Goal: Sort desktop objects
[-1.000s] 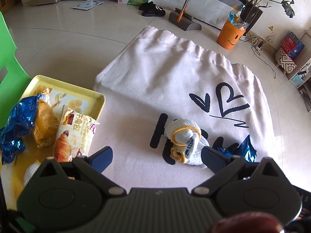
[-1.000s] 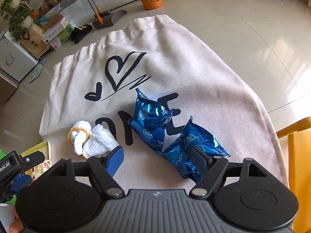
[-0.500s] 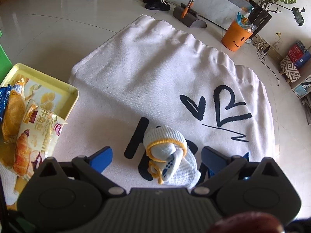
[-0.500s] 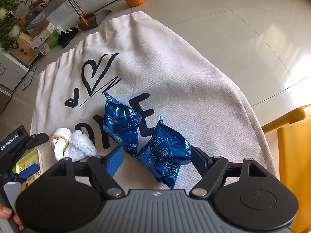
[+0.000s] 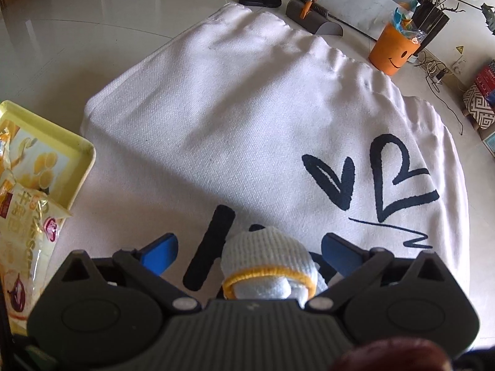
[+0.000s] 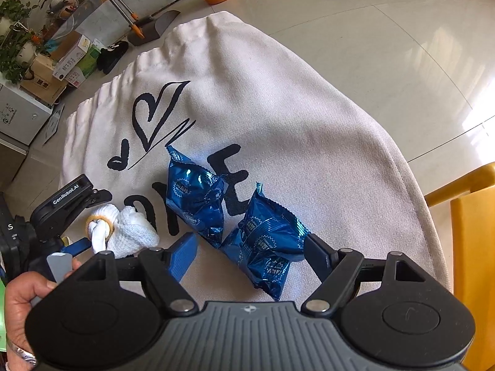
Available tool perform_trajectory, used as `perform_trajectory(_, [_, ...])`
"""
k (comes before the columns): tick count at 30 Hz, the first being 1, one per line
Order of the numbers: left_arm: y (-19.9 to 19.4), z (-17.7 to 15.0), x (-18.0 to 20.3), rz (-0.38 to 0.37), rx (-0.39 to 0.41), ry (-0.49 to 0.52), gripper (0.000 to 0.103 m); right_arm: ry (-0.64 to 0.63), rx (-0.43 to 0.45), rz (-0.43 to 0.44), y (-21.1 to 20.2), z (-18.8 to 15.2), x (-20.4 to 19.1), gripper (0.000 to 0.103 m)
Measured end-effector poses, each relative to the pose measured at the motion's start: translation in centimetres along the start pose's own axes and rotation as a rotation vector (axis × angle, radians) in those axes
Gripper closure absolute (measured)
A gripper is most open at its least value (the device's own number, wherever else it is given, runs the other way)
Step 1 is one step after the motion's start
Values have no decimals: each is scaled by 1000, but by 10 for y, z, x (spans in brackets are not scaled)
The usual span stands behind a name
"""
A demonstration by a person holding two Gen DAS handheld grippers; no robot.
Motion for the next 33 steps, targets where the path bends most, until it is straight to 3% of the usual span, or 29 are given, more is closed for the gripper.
perform_trajectory(4, [11, -6, -8, 24, -10, -5, 2, -9, -1, -9, 3, 1, -2, 26])
perform_trajectory(8, [8, -14, -14, -4, -24, -36, 31, -20, -3, -9, 6, 2, -4, 26])
perform_trajectory(11, [2, -23, -18, 5, -44, -23, 43, -21, 4, -10, 6, 4, -4, 26])
perform_trajectory(22, [-30, -90, -33, 69, -106, 83, 45, 56, -36, -12, 17, 10, 14, 26])
perform_trajectory(28, [-44, -123, -26, 55, -128, 155, 44, 59, -58, -34, 31, 8, 22, 26])
perform_trajectory(31, [-48, -126, -25, 14, -130, 138, 38, 59, -60, -50, 37, 6, 24, 26])
perform_trajectory(33, [-54, -121, -29, 25, -107, 142, 27, 60, -71, -51, 40, 4, 25, 26])
Point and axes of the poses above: each gripper's, at about its wrist camera, not at the fingertips, and y roughly the way its jaws point, x to its right, z to its top, the point moved 6 cm from there along y, roughly the way its jaws point, and after that the axes turned 9 degrees about y, right-handed, at the moved point
